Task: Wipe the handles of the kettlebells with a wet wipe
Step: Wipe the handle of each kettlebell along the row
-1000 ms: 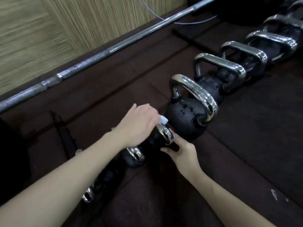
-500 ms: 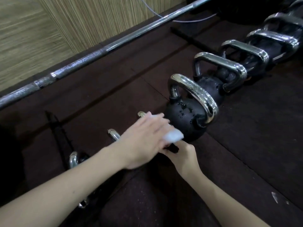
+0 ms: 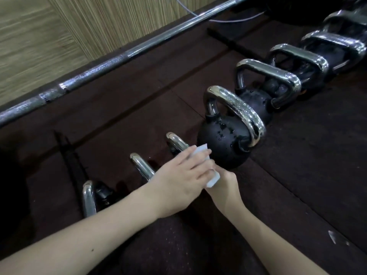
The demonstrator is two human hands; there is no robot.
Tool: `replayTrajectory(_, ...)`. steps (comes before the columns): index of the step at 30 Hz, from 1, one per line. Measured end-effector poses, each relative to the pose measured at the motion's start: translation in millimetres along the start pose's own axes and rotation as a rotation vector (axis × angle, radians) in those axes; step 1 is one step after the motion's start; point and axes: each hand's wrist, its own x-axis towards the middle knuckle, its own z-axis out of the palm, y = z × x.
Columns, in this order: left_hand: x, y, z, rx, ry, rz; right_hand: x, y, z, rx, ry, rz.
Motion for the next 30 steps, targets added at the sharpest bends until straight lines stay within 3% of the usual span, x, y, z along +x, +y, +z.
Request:
replayTrajectory(3,7.2,-26.2,-10.0,-0.225,-0.007,-0.189,0.0,3.6,1.1,0.056,-0.01,0.094)
replayTrajectory(7,16.6,-70.0,-16.1,-0.554,-0.009,-0.427,-0.9,2.0,-4.0,0.094,0.038,-0.028)
replayTrajectory(9,15.8,-75.6,-17.2,-0.359,-0.006,-0.351,-0.2,3.3,-3.2,0.104,0.037,-0.032)
replayTrajectory(11,19.9,-58.8,-20.6,-0.468,-0.081,-0.408,-2.1,5.7,-2.0,0.089,0.035,0.008)
replayTrajectory(12,23.1,-45.1,-21.7,-0.348,-0.059,-0.37,-2.4,4.4,-2.2,0.074,0.028,0.045)
replayTrajectory(14,13.7,-15.4,-20.3,-0.146,-0.037,-0.175,-2.9,4.3,-4.0,0.024,0.004,0.096)
replayTrajectory(17,0.5,5.6,-12.8,-0.098,-0.034,-0.046,-3.3,11.9,-4.9,0.01,-0.092,0.14)
replayTrajectory(19,5.2,-7.3,-9.3,-0.123,-0.03,-0.084,-0.2,11.8,-2.7,-0.011,-0.026,0.065)
replayTrajectory(24,14.7,-70.6,-22.9,-0.563,-0.042,-0.473,-0.1,5.4,-3.3,0.067,-0.001,0.016)
replayTrajectory(26,16.0,-80.9,-21.5,-0.364,-0.101,-0.423,-1.3,2.8,-3.8,0.101,-0.014,0.006)
replayTrajectory(27,18.6,-76.4,-23.2,-0.435,-0.162,-0.442,-1.8,0.5,-4.1,0.107,-0.005,-0.002)
replayTrajectory(28,24.0,-65.6,-22.9,-0.496,-0.144,-0.48,-1.9,-1.0,-4.1,0.089,0.011,0.002)
replayTrajectory(30,25.0,-36.0,-23.1,-0.288,-0.059,-0.306,-1.1,-1.7,-4.1,0.055,0.023,0.045)
